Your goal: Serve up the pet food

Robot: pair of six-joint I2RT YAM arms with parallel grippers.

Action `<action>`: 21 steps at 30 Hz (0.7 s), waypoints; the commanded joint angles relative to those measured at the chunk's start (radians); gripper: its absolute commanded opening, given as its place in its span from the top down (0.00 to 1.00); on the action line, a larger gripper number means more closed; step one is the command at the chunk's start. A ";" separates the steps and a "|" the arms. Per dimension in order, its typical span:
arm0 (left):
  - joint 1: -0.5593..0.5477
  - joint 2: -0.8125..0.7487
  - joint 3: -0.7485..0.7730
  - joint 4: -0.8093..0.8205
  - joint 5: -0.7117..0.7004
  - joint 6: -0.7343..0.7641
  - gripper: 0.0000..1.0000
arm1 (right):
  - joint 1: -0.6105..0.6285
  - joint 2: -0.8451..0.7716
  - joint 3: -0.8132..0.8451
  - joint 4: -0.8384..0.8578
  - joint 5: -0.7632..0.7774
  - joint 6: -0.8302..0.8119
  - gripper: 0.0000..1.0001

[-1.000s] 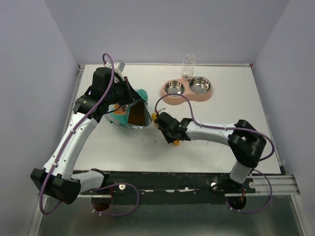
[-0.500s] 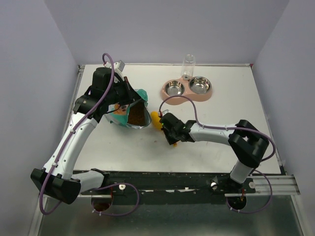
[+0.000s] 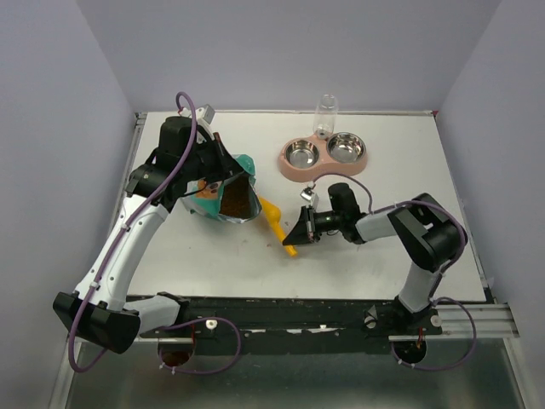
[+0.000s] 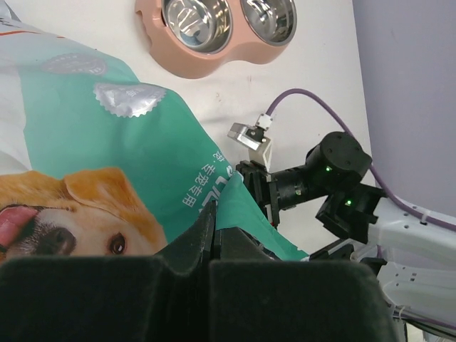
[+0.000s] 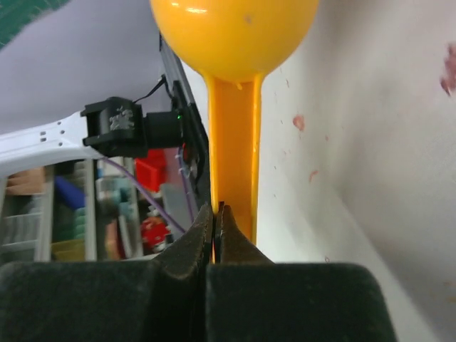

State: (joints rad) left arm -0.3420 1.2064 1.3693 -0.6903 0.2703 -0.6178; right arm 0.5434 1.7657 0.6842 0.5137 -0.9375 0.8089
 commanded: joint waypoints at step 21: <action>0.017 0.007 0.036 -0.046 -0.037 0.021 1.00 | -0.111 0.190 -0.066 0.128 -0.087 0.025 0.59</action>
State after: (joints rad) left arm -0.3405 1.2129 1.3804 -0.7055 0.2699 -0.6144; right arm 0.4427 2.0296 0.5869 0.9009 -1.0927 0.9897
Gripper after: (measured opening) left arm 0.009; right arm 0.341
